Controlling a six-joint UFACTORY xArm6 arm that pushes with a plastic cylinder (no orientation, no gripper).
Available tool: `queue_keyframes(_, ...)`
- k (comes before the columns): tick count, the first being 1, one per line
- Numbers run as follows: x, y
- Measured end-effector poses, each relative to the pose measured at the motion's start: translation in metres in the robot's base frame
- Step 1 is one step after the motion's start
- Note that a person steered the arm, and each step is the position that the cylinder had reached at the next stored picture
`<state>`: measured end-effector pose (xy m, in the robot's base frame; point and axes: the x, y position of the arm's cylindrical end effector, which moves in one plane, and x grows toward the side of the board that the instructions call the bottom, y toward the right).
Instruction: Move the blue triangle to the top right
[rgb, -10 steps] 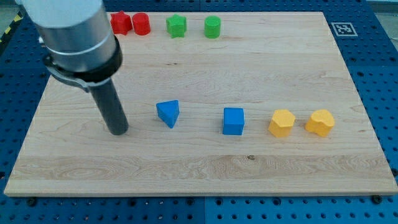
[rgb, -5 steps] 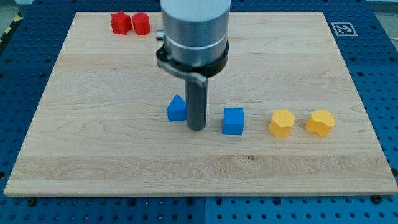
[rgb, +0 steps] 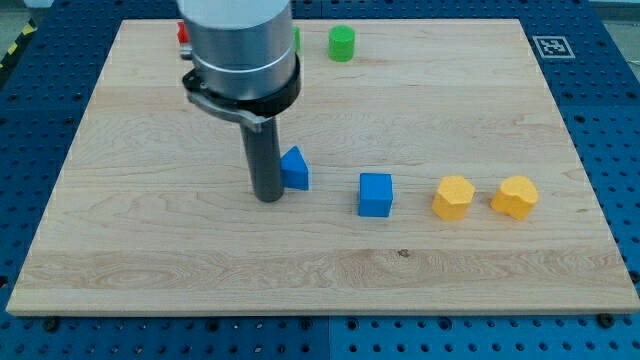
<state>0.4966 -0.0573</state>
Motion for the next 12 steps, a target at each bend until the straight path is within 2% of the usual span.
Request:
queue_keyframes(3,-0.032,0.025)
queue_keyframes(9,-0.15,0.149)
queue_keyframes(12,-0.186,0.209)
